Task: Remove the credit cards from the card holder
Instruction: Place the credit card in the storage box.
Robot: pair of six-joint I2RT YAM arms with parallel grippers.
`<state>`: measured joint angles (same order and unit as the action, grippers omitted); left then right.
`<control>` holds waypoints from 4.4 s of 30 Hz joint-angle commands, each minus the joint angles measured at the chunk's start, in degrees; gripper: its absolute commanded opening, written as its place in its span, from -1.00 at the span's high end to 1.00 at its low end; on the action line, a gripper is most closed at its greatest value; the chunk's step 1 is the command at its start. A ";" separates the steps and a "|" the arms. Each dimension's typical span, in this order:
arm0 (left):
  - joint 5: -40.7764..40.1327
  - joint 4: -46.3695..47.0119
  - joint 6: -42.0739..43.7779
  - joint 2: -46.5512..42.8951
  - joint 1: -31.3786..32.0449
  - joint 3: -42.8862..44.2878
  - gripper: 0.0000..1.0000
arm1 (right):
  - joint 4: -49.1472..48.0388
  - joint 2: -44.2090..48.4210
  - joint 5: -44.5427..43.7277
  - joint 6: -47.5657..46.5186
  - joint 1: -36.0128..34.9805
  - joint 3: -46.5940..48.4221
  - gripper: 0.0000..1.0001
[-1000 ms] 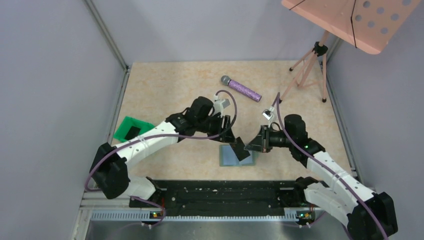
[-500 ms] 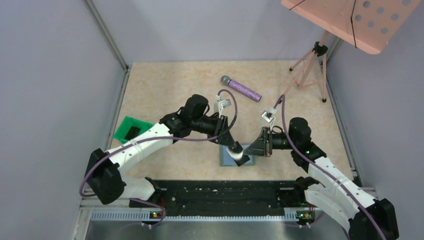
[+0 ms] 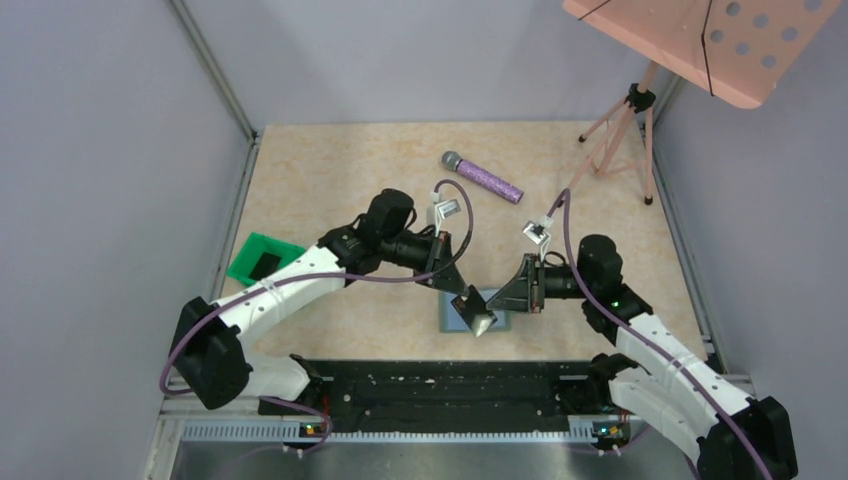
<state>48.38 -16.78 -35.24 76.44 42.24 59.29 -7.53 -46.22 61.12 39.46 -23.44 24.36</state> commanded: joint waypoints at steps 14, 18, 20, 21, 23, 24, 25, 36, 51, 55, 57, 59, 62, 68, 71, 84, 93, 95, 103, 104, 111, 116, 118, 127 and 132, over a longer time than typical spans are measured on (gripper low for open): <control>-27.47 2.40 -8.09 -11.76 -19.49 -7.71 1.00 | 5.33 -0.46 -17.72 0.62 0.44 1.95 -0.20; -45.89 -1.41 -10.63 -16.41 -24.73 -8.22 1.00 | 8.92 -1.91 -20.45 -2.17 0.47 2.20 -0.20; -53.87 -2.80 -11.83 -18.54 -27.37 -9.15 1.00 | 8.73 -1.61 -21.01 -3.15 0.48 1.59 -0.32; -56.68 -3.59 -12.54 -19.47 -28.78 -9.51 1.00 | 8.57 -1.47 -21.26 -3.50 0.48 1.16 -0.41; -61.90 -5.22 -14.34 -21.33 -32.60 -10.33 1.00 | 8.76 -1.29 -21.85 -3.86 0.48 0.90 -0.49; -63.55 -5.74 -14.80 -22.05 -34.28 -10.74 1.00 | 8.78 -1.33 -22.02 -3.85 0.51 0.83 -0.55; -64.84 -6.45 -14.97 -22.69 -36.06 -10.99 1.00 | 8.62 -1.38 -22.05 -3.79 0.53 0.66 -0.68; -77.39 -14.07 -17.51 -29.35 -52.34 -11.40 1.00 | 6.73 -4.18 -20.10 -5.45 0.54 -0.18 -0.93; -70.82 -5.46 -14.54 -19.86 -59.45 -15.28 1.00 | 8.97 -4.43 -17.33 -8.03 0.47 1.72 -0.92; -72.17 -2.83 -14.37 -19.24 -60.00 -17.72 1.00 | 10.14 -4.49 -17.55 -8.66 0.49 2.51 -0.92; -72.04 -1.24 -13.94 -18.85 -60.16 -18.16 1.00 | 10.38 -4.45 -17.45 -8.66 0.50 2.70 -0.92; -71.50 1.41 -12.06 -18.52 -60.19 -19.04 1.00 | 10.51 -4.34 -17.46 -8.65 0.53 2.92 -0.92; -70.89 4.21 -10.84 -17.43 -60.30 -20.24 1.00 | 10.61 -4.34 -17.62 -8.55 0.56 3.10 -0.92; -72.44 5.24 -8.79 -14.97 -60.43 -20.80 1.00 | 11.03 -4.38 -17.95 -8.36 0.52 3.24 -0.92; -71.60 6.23 -7.88 -14.41 -60.52 -21.13 1.00 | 11.37 -4.34 -18.15 -8.44 0.49 3.30 -0.92; -70.25 13.80 -6.23 -12.99 -60.54 -24.76 1.00 | 12.26 -4.19 -18.58 -8.34 0.47 3.61 -0.91; -69.86 13.61 -4.06 -9.90 -60.52 -23.67 1.00 | 12.09 -4.07 -18.59 -8.49 0.49 3.63 -0.91; -70.56 13.40 -3.78 -9.46 -60.51 -23.73 1.00 | 12.24 -4.07 -18.55 -8.56 0.56 3.72 -0.91; -71.89 12.02 -3.49 -7.63 -60.52 -22.47 1.00 | 13.00 -3.86 -18.63 -8.92 0.50 4.09 -0.90; -72.01 11.62 -3.45 -7.30 -60.52 -22.10 1.00 | 13.00 -3.76 -18.58 -8.95 0.51 4.07 -0.90; -73.49 9.68 -2.77 -6.13 -60.52 -19.83 0.88 | 13.52 -3.10 -18.77 -8.96 0.50 4.19 -0.91; -72.90 7.44 -3.07 -6.08 -60.52 -18.33 0.73 | 14.16 -2.43 -19.06 -8.88 0.54 4.16 -0.90; -72.83 5.84 -3.09 -6.34 -60.52 -17.54 0.65 | 14.49 -2.31 -19.13 -8.89 0.49 4.19 -0.91; -72.63 2.07 -3.51 -6.89 -60.53 -14.82 0.34 | 15.63 -1.51 -19.69 -8.77 0.55 4.11 -0.90; -72.88 -2.22 -4.53 -8.42 -60.52 -11.72 0.18 | 17.44 -2.39 -20.83 -8.44 0.52 4.59 -0.88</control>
<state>-23.49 -16.27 -39.03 70.32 -17.98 43.55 9.06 -48.80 41.39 31.51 -23.44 25.63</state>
